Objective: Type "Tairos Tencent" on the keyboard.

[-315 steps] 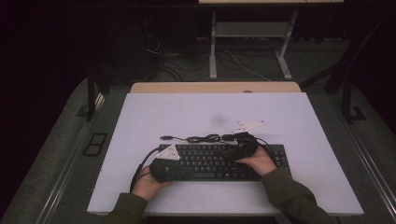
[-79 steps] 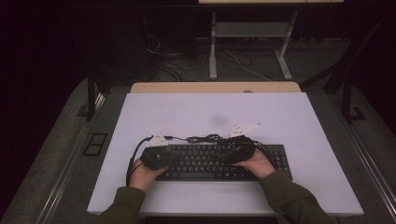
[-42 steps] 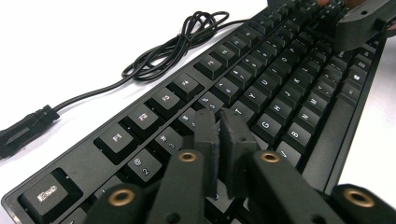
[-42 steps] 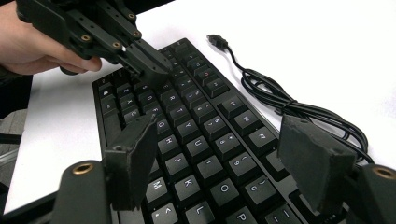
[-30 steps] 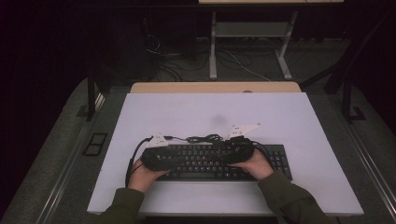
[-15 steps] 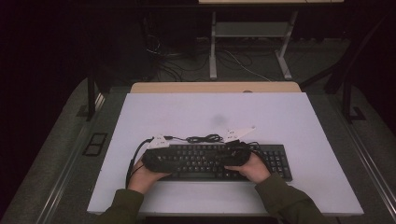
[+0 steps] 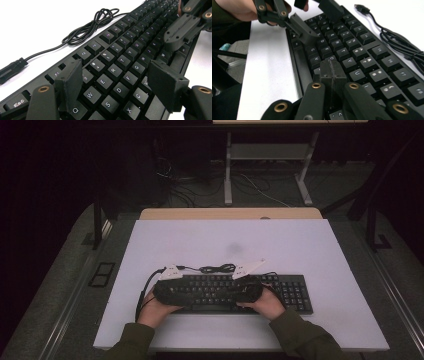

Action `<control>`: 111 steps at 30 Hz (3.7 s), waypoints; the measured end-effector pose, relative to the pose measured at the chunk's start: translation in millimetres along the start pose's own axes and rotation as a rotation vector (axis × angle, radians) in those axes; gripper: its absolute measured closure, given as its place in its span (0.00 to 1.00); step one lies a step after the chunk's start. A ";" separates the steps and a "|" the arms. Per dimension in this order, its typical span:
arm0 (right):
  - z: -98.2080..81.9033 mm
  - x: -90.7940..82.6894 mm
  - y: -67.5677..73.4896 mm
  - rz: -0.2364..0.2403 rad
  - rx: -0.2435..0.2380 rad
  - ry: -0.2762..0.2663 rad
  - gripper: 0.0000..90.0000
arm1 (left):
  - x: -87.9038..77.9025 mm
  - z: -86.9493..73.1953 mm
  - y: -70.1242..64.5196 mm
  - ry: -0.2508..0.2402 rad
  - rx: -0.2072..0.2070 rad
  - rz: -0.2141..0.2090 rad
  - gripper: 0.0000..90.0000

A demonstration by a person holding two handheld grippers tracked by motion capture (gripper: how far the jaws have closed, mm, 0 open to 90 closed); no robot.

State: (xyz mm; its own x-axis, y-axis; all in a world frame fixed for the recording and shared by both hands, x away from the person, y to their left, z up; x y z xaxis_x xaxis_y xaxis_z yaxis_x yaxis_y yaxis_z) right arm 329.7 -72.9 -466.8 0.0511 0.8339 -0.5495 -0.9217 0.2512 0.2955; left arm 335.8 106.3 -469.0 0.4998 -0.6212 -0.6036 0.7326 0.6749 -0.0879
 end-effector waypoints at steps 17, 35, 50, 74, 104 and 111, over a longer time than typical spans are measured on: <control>-8.5 13.7 2.4 -0.034 -0.029 0.081 0.99 | -0.3 0.0 -1.0 0.001 0.005 0.002 0.30; -4.5 8.7 2.9 -0.031 -0.030 0.065 0.99 | -1.9 1.5 -1.0 -0.009 0.004 0.003 0.30; -0.7 -2.0 -7.2 -0.037 0.020 -0.008 0.69 | -8.6 3.0 -8.1 -0.009 0.017 -0.029 0.46; -1.1 -4.3 -17.9 -0.088 0.056 -0.061 0.32 | -8.5 -5.0 -21.4 0.045 0.044 -0.115 0.99; 0.0 -6.2 -19.1 -0.105 0.053 -0.073 0.32 | -0.5 -12.1 -23.1 0.092 0.061 -0.120 0.99; 0.1 -6.8 -19.5 -0.106 0.053 -0.073 0.32 | -1.7 -10.5 -24.1 0.088 0.064 -0.123 0.99</control>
State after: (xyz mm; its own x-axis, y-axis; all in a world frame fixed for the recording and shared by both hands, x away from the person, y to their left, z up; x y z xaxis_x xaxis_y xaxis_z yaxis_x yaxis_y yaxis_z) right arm 347.4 -83.5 -468.7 0.1770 0.8344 -0.5220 -0.8882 0.3639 0.2805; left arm 312.5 95.3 -474.1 0.3643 -0.6579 -0.6591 0.8151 0.5675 -0.1160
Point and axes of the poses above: each handheld gripper's, and its own axes: x roughly forward along the jaws, z roughly out of its top, y roughly to its left, the point moved 6 cm from there along x, roughly forward along the jaws, and after that the axes turned 6 degrees about z, right-handed, at the moved point
